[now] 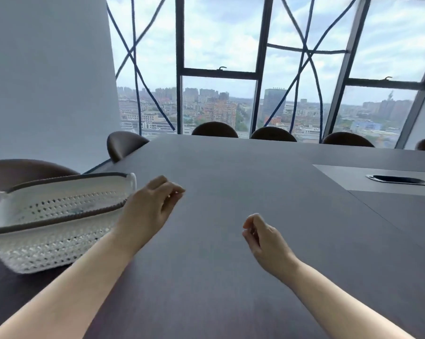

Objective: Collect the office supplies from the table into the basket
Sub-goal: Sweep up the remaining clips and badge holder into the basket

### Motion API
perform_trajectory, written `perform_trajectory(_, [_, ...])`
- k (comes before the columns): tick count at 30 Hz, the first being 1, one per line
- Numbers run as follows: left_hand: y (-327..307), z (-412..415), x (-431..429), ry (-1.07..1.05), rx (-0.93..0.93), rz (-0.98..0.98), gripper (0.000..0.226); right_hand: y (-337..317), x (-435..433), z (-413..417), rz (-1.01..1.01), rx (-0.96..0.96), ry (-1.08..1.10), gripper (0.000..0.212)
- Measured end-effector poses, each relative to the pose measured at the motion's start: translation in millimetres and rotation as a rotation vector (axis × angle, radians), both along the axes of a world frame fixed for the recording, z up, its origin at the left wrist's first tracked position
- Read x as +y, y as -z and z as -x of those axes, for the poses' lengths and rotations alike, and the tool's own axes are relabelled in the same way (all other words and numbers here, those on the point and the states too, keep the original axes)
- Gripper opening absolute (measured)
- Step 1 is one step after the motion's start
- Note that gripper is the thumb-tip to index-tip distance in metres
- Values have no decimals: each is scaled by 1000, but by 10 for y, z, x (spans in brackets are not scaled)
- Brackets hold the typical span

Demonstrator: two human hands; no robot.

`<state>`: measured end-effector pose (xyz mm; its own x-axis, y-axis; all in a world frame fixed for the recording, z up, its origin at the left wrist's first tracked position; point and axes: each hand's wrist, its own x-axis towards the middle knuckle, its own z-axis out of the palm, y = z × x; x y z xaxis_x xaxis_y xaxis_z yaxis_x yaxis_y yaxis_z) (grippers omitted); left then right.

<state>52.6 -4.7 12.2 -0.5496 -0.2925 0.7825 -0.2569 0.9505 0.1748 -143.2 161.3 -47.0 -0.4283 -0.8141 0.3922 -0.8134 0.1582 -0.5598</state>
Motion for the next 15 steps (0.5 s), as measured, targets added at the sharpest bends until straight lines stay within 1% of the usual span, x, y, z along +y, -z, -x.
perform_trajectory(3, [-199,-677,-276,-243,39,-4,18,-173,-557,-581,143,-56,-153,5])
perform_trajectory(5, [-265,-1030,-445,-369,7,-22,11,-300,-917,-920,230,-78,-220,9])
perform_trajectory(8, [-304,-1375,-660,-453,-113,-84,8,-526,-1401,-1327,368,-101,-274,6])
perform_trajectory(10, [-301,-1513,-827,-497,-216,-96,11,-669,-1670,-1524,419,-113,-308,5])
perform_trajectory(11, [-290,-1569,-916,-500,-271,-127,13,-714,-1785,-1592,414,-88,-324,4])
perform_trajectory(13, [-267,-1664,-1028,-472,-373,-216,18,-742,-1957,-1670,318,46,-329,8])
perform_trajectory(14, [-272,-1703,-1032,-457,-404,-240,20,-727,-2008,-1679,255,104,-324,12])
perform_trajectory(15, [-268,-1735,-1046,-428,-396,-241,21,-708,-2031,-1674,220,127,-321,15])
